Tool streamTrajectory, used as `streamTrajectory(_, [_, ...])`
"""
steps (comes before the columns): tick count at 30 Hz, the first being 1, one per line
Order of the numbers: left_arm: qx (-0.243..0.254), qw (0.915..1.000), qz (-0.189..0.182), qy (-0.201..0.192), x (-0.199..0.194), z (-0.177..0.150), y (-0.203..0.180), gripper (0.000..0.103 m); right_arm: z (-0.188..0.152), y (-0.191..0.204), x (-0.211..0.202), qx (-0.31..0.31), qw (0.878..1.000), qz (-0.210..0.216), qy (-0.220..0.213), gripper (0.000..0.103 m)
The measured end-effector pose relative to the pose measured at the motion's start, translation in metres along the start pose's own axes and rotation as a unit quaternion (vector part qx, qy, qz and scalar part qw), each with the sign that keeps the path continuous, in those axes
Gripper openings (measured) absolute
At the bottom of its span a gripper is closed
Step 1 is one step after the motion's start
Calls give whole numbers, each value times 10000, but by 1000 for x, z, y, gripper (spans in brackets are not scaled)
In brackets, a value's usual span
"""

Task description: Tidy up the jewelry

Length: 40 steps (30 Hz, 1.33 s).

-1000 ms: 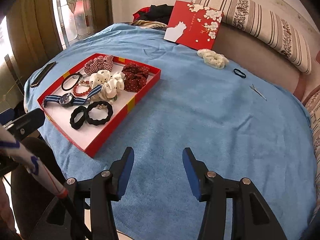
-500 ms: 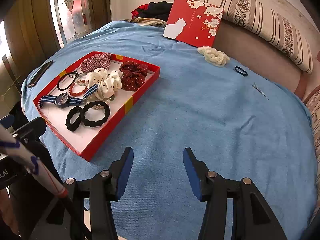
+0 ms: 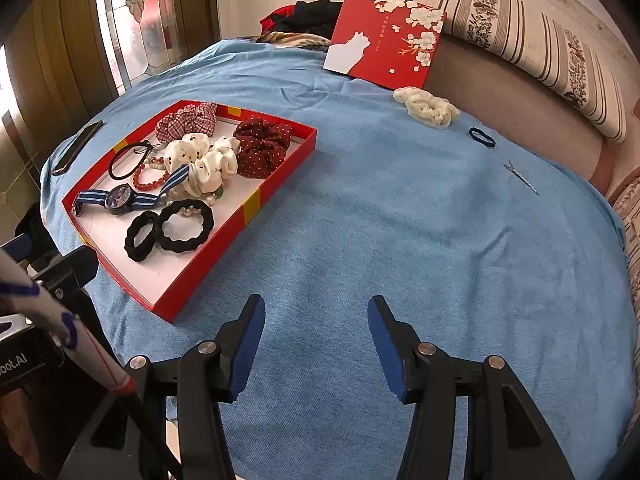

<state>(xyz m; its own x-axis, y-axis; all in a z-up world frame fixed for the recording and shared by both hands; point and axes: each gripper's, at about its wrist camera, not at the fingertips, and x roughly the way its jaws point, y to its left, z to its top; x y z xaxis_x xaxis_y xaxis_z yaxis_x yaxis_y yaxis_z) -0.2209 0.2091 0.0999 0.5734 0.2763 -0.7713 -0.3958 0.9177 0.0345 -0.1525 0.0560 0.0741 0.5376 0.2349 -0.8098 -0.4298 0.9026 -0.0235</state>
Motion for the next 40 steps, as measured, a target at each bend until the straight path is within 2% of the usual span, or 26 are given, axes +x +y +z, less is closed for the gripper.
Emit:
streamTrajectory(30, [36,9999,-63,150,9,3,-9,103,-1,-6,4,71,10000,21,-6,61])
streamTrajectory(40, [326,9992,-207,-45,4,21,-36,103,-6,-37,5,433,9991,-39,-17,63])
